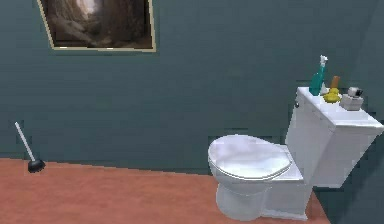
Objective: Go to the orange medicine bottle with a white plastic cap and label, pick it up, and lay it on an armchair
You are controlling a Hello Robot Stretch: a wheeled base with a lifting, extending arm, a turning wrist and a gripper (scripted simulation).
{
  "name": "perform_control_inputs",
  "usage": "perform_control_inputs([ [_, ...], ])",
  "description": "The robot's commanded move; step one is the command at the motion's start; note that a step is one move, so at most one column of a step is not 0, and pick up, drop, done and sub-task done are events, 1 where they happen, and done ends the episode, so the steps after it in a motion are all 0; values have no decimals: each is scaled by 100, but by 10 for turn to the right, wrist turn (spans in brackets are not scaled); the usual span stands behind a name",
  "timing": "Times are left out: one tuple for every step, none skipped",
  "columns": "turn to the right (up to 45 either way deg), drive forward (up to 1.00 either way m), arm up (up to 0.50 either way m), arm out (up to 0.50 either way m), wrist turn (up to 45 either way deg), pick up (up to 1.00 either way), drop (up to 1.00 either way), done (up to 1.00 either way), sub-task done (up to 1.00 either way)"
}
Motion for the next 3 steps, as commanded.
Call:
perform_control_inputs([
  [0, 0, 0, 0, 0, 100, 0, 0, 0],
  [0, 0, 10, 0, 0, 0, 0, 0, 0],
  [0, 0, 8, 0, 0, 0, 0, 0, 0],
])
